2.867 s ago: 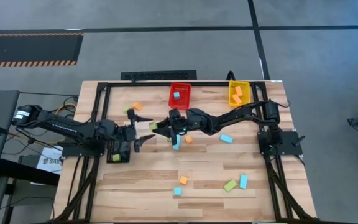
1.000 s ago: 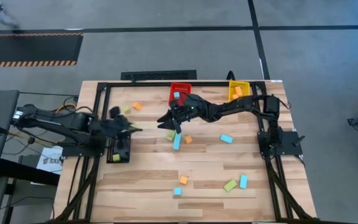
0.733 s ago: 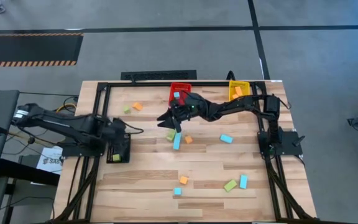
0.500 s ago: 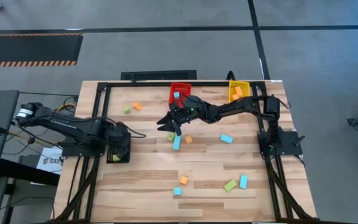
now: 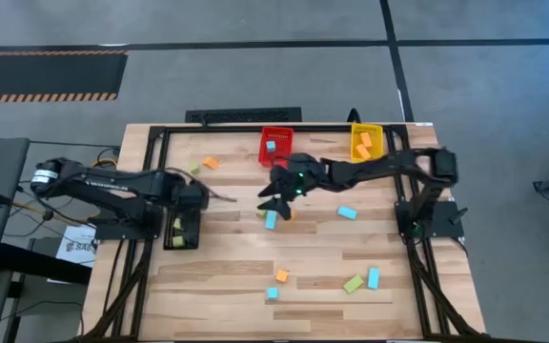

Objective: Sort & place blocks by color
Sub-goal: Put the green block into the black bin

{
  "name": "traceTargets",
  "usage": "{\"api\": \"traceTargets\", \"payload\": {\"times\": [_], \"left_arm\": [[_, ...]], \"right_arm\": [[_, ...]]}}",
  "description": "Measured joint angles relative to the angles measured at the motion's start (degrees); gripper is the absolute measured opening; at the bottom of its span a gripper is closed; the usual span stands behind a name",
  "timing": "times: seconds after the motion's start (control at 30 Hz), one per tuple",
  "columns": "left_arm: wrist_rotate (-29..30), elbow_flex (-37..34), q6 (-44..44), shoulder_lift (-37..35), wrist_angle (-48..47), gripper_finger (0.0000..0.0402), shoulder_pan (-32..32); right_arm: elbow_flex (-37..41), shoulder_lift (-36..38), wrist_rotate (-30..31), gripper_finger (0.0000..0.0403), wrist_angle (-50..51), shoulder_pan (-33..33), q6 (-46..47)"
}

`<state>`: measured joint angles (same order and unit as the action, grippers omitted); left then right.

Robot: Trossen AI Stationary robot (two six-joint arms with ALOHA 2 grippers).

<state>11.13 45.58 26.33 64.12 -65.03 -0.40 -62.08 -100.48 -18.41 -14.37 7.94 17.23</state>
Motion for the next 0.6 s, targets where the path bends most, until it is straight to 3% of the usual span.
{"api": "traceTargets", "payload": {"times": [0.1,0.17,0.3,0.43,0.5,0.6], "left_arm": [[5.1,1.8,-7.1,0.0,6.2,0.0301,5.3],[5.3,1.9,-13.6,0.0,11.9,0.0301,9.5],[-1.2,1.9,-29.0,2.4,21.8,0.0301,16.3],[-6.3,1.9,-41.0,6.5,30.0,0.0301,18.3],[-3.2,1.9,-39.4,8.7,31.9,0.0302,18.9],[4.2,3.8,-30.3,13.4,29.6,0.0302,22.4]], "right_arm": [[3.8,4.8,8.1,0.0254,2.2,-2.3,-1.8],[7.4,8.0,12.4,0.0254,3.6,-4.0,-1.7],[13.5,12.0,19.6,0.0254,2.8,-7.5,1.8],[17.5,13.8,23.4,0.0254,2.8,-10.7,6.4],[18.5,13.9,24.9,0.0254,2.8,-12.3,8.4],[18.6,13.9,27.1,0.0254,3.8,-14.7,10.1]]}}
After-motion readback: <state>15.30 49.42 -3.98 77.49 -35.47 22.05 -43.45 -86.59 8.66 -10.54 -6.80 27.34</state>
